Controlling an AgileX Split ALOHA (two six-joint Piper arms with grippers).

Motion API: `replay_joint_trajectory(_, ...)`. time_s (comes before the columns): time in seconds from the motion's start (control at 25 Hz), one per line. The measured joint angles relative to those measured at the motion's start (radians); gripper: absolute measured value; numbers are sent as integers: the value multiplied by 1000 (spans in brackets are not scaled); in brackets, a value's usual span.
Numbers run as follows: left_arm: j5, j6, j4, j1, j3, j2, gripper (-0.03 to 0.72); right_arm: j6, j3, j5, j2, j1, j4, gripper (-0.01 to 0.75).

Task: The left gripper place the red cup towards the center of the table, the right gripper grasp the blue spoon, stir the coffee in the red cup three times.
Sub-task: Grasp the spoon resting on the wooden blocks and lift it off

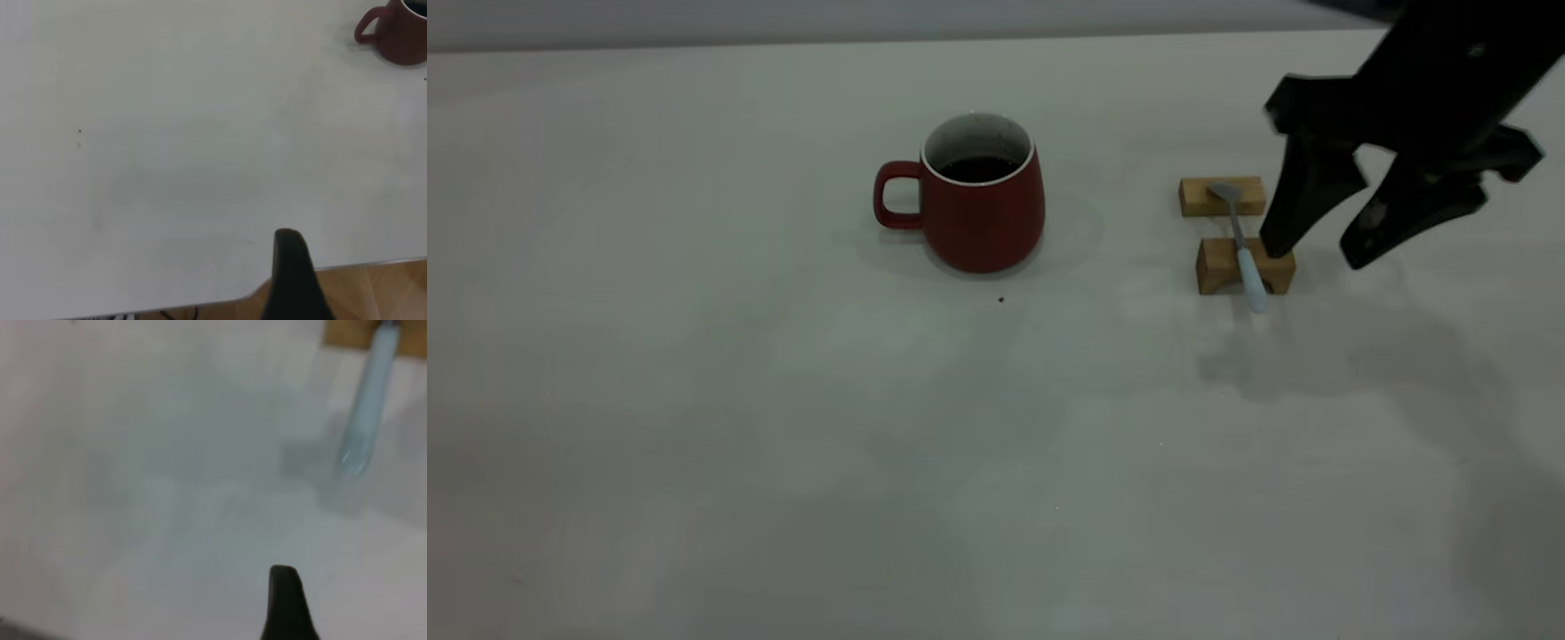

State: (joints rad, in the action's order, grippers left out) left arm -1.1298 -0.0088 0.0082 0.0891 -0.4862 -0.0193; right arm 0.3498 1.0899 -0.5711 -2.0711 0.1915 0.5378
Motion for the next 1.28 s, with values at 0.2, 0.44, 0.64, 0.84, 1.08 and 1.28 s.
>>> replay_joint_trajectory(0.2,0,0,0,0,0,0,558,-121,160,-44,-113,0,-101,554)
replay_joint_trajectory(0.44,0,0,0,0,0,0,558,-162,287,-82,-223,12,-122,554)
replay_joint_trajectory(0.64,0,0,0,0,0,0,558,-185,335,-124,-290,19,-146,554)
replay_joint_trajectory(0.84,0,0,0,0,0,0,558,-207,338,-122,-334,19,-147,554)
replay_joint_trajectory(1.08,-1,0,0,0,0,0,558,-208,347,-92,-382,19,-146,552)
replay_joint_trajectory(1.28,-1,1,0,0,0,0,558,-208,347,-88,-389,19,-146,443)
